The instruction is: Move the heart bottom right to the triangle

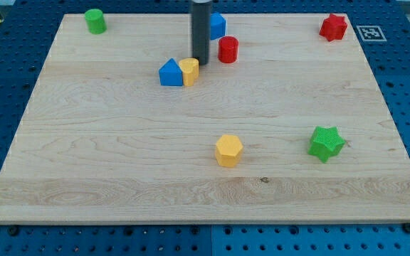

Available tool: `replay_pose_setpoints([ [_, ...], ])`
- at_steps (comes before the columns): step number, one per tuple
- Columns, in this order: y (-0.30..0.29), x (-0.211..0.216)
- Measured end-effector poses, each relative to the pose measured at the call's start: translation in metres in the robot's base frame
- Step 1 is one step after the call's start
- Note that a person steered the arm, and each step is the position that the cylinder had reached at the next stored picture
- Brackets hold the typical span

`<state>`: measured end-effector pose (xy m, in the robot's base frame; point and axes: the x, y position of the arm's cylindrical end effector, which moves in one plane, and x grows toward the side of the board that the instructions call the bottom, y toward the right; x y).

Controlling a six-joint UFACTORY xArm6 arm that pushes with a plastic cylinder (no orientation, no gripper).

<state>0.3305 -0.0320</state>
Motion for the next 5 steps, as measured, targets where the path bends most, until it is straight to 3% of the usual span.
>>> replay_pose_setpoints([
  [3, 0.015, 0.070],
  [5, 0.093, 0.093],
])
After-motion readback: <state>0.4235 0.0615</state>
